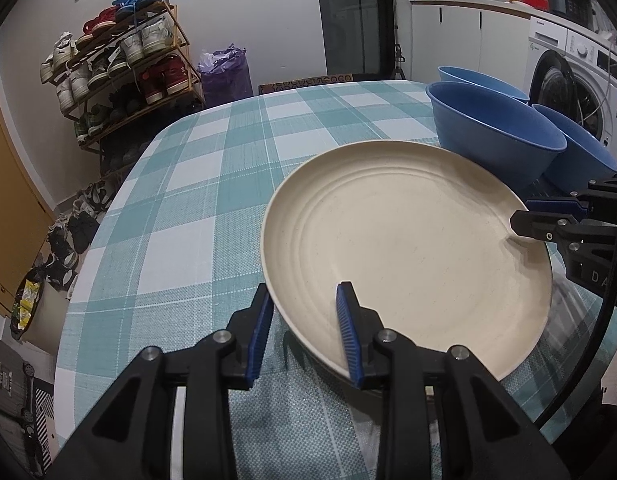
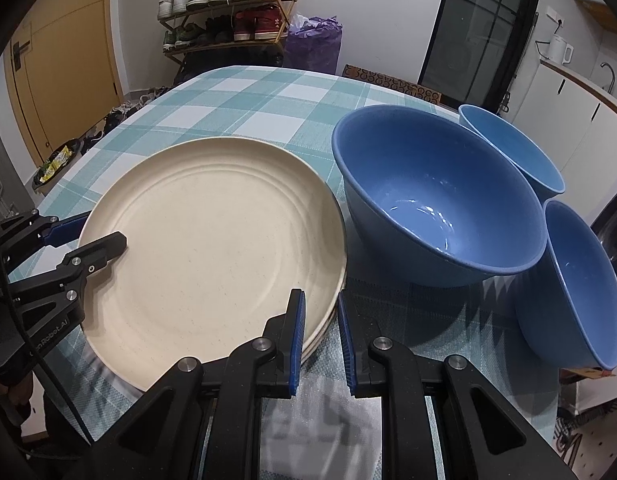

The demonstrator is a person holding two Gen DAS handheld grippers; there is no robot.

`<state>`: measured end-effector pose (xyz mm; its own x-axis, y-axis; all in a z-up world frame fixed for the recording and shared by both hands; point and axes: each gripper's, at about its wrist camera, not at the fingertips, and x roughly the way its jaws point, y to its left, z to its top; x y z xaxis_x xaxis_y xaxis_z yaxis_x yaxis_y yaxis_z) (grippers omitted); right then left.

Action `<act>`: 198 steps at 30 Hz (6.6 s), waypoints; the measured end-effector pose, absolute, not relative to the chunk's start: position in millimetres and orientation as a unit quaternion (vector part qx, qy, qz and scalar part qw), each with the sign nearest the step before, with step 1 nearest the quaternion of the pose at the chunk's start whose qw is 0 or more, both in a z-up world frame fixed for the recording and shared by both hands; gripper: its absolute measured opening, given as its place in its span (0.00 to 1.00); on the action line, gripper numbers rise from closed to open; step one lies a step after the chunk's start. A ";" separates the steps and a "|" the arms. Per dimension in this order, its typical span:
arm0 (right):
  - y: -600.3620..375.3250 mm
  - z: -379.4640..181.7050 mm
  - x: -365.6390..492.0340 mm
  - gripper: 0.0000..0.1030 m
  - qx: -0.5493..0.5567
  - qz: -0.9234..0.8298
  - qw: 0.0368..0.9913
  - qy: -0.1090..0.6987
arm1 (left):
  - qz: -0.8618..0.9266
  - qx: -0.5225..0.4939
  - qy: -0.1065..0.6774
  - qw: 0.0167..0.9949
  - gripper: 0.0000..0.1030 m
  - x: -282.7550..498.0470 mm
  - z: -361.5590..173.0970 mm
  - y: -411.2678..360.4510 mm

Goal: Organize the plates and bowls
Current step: 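Lower the held plate onto the stacked cream plates with both tools, then open both tools and pull them back from the plate stack, then move both tools toward the group of blue bowls, then close both tools on opposite rims of a light-blue bowl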

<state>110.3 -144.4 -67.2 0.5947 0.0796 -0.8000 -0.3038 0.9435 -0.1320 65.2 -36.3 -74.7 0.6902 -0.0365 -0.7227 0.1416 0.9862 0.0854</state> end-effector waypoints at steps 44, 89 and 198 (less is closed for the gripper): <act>-171.3 14.3 68.0 0.98 -0.094 0.143 0.922 0.348 | -0.069 -0.023 0.334 0.940 1.00 42.2 -8.6 -4.8; -325.8 125.0 50.2 0.99 0.007 0.072 0.961 0.268 | -0.145 -0.016 0.324 0.935 1.00 107.9 58.9 -92.4; -431.5 11.6 325.3 0.76 0.080 0.031 0.888 0.451 | -0.197 0.083 0.447 0.869 0.74 342.5 -7.7 -257.4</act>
